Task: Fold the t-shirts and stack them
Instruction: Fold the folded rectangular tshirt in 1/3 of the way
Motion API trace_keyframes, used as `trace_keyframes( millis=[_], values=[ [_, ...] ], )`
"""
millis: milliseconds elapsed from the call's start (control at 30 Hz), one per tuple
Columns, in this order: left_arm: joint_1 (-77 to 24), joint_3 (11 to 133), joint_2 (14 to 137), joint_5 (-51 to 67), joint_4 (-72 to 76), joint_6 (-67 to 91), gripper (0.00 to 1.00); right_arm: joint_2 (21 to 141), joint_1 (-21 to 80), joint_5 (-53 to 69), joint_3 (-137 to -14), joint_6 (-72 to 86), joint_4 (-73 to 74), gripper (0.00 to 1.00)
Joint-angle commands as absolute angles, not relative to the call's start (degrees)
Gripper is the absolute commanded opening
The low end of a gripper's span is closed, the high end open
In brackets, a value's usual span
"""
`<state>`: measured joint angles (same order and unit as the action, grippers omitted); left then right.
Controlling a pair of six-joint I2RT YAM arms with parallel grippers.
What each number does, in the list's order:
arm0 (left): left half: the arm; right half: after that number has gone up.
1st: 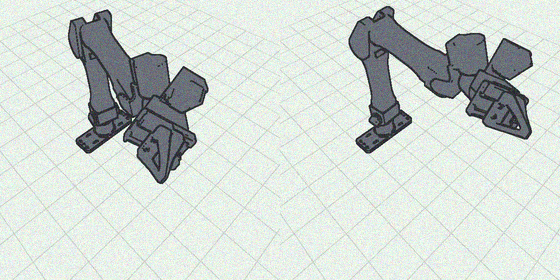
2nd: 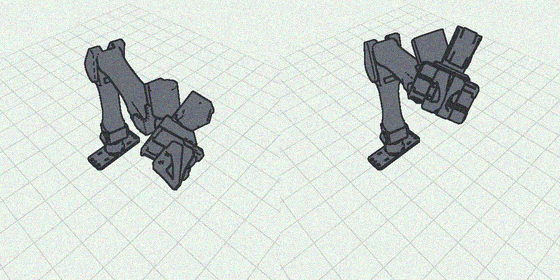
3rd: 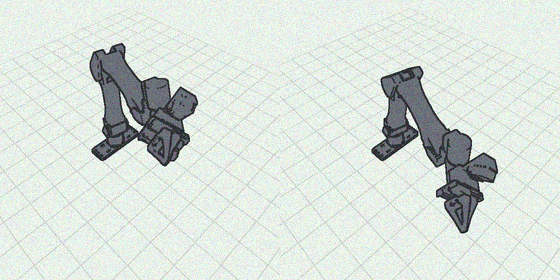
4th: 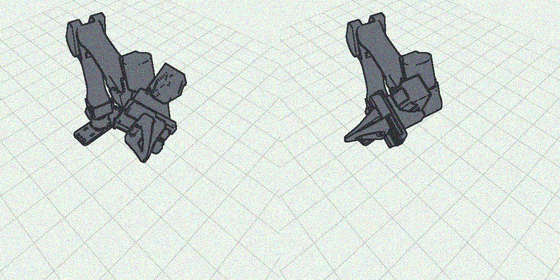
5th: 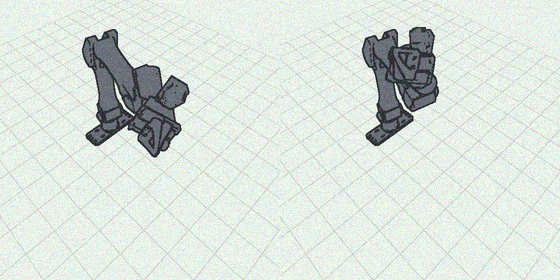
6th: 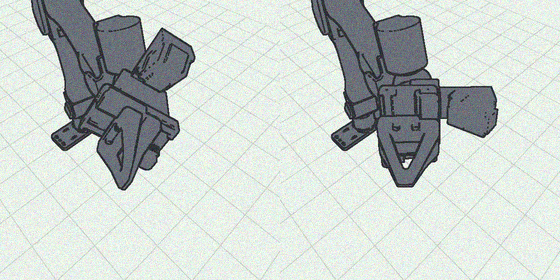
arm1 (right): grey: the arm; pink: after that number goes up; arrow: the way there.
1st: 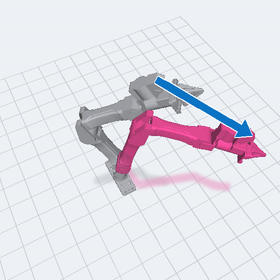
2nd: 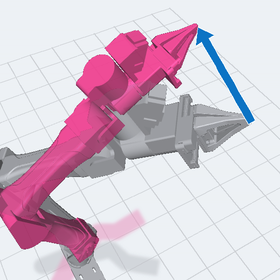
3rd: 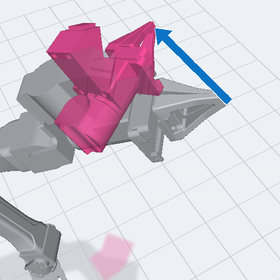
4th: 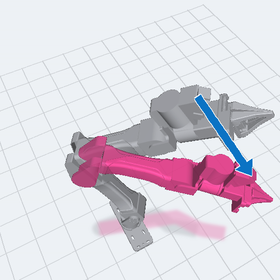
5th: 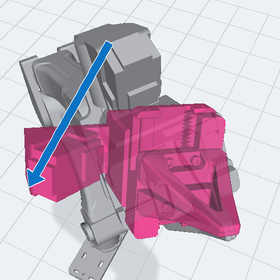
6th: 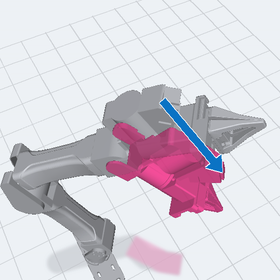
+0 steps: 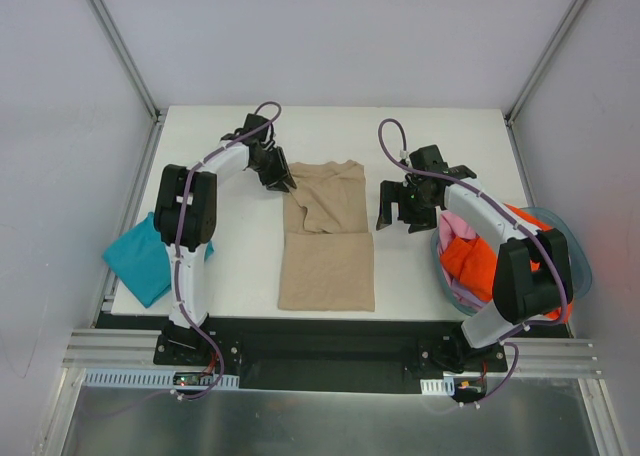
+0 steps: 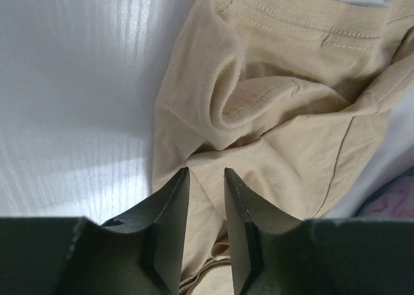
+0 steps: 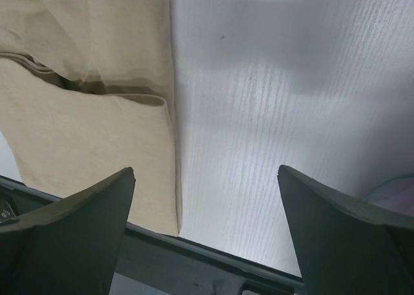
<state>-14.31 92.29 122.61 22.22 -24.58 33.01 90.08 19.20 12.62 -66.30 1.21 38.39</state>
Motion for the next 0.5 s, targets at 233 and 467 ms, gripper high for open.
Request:
trace_keyframes(
  millis=[233,467],
  values=[
    [-14.8,95.2,124.6,24.4,-25.0,31.7,0.28,90.3,18.7,12.0,-67.1,0.4,39.2,0.97],
    [-15.1,93.4,123.8,22.1,-25.0,30.4,0.39,90.4,18.6,12.2,-67.2,0.4,39.2,0.97]
  ],
)
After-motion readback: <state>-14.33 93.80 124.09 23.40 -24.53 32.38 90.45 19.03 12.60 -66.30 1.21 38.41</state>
